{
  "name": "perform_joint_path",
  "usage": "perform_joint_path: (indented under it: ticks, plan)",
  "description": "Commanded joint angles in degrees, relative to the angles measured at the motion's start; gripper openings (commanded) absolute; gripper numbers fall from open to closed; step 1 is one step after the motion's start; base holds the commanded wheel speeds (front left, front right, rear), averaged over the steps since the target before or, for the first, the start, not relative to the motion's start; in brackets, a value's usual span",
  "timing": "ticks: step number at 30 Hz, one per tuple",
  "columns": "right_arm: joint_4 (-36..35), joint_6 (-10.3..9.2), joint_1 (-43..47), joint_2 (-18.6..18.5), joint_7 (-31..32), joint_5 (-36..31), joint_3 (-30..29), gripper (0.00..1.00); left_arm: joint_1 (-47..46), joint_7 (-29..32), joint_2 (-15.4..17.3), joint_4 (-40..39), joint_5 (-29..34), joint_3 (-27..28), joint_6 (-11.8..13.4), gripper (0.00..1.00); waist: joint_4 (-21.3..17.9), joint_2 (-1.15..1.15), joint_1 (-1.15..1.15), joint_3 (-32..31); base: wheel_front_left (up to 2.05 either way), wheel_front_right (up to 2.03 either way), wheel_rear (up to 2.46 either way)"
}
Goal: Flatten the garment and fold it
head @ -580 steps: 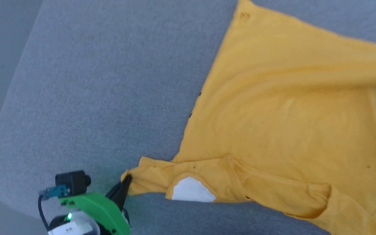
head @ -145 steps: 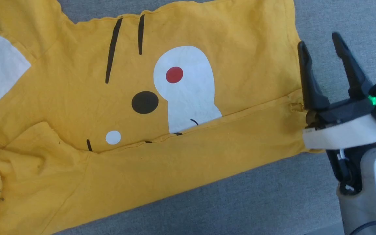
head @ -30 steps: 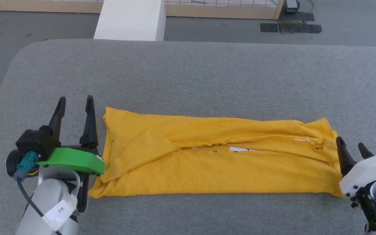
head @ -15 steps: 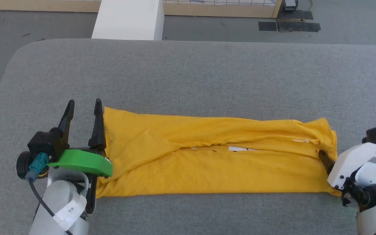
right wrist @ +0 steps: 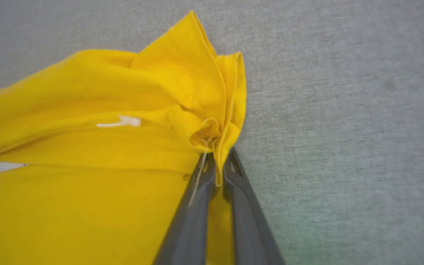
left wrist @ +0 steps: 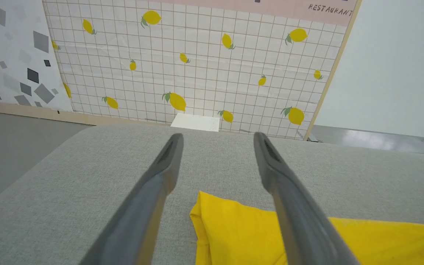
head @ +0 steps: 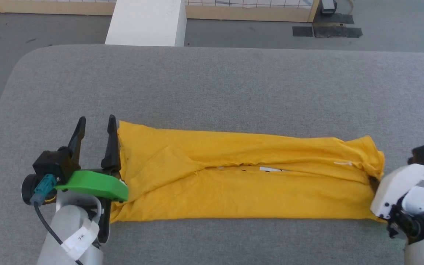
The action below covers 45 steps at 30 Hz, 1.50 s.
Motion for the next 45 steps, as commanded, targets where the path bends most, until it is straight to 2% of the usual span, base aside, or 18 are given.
perform_joint_path:
  ticks: [1, 10, 14, 18, 22, 26, 31, 35, 40, 45]
  plan:
    - [-1.0, -0.09, 1.3, -0.1, -0.6, -2.0, -1.8, 0.0, 0.1, -0.2, -0.3, 0.2, 1.1, 0.2, -0.3, 1.0, 0.0, 0.0, 0.0, 0.0, 0.0, 0.0, 0.0]
    - [-7.6, -0.09, 1.7, -0.4, -4.0, -13.3, -15.6, 0.0, 0.4, -0.2, -0.9, 0.6, 1.6, 0.8, -1.0, 1.0, -0.7, 0.0, 0.0, 0.0, 0.0, 0.0, 0.0]
    - [-7.4, -0.09, 1.2, -1.8, -5.2, -15.3, -17.6, 0.0, 0.4, -0.2, -0.9, 0.7, 1.9, 0.9, -1.3, 1.0, -1.0, 0.0, 0.0, 0.2, 0.0, 0.0, 0.0]
    - [-8.0, -0.09, 1.5, -2.9, -5.5, -16.1, -16.6, 0.0, 0.4, -0.2, -0.9, 0.7, 2.1, 0.9, -1.5, 1.0, -1.0, 0.0, 0.0, 0.2, 0.0, 0.0, 0.0]
    - [-12.1, -0.09, 3.3, -2.8, -3.8, -13.7, -11.1, 0.0, 0.5, -0.2, -1.1, 0.8, 2.3, 1.0, -1.6, 1.0, -0.8, 0.0, 0.0, -0.1, 0.0, 0.0, 0.0]
    - [-22.9, -0.09, 7.0, -2.2, 1.4, -9.5, -2.7, 0.0, 0.7, -0.2, -1.4, 0.9, 2.4, 1.0, -1.7, 1.0, -0.4, 0.0, 0.0, -0.7, 0.0, 0.0, 0.0]
    - [-39.3, -0.09, 11.3, -1.6, 11.1, -5.3, 9.3, 0.0, 0.8, -0.2, -1.4, 1.3, 2.5, 1.0, -1.9, 1.0, 0.0, 0.0, 0.0, -1.0, 0.0, 0.0, 0.0]
    - [-46.3, -0.09, 11.0, -2.2, 15.4, -5.1, 19.1, 0.0, 0.4, -0.2, -1.5, 1.5, 2.4, 0.8, -2.0, 1.0, 0.6, 0.0, 0.0, -0.6, 0.0, 0.0, 0.0]
    - [-44.2, -0.09, 6.2, -2.2, 15.4, -5.2, 30.2, 0.0, -0.3, -0.2, -1.8, 1.3, 2.4, 0.6, -2.1, 1.0, 1.5, 0.0, 0.0, 0.6, 0.0, 0.0, 0.0]
    - [-34.9, -0.09, -0.5, -1.2, 12.3, -4.3, 39.8, 0.0, -1.4, -0.2, -2.0, 1.5, 2.2, 0.6, -2.2, 1.0, 2.5, 0.0, 0.0, 2.2, 0.0, 0.0, 0.0]
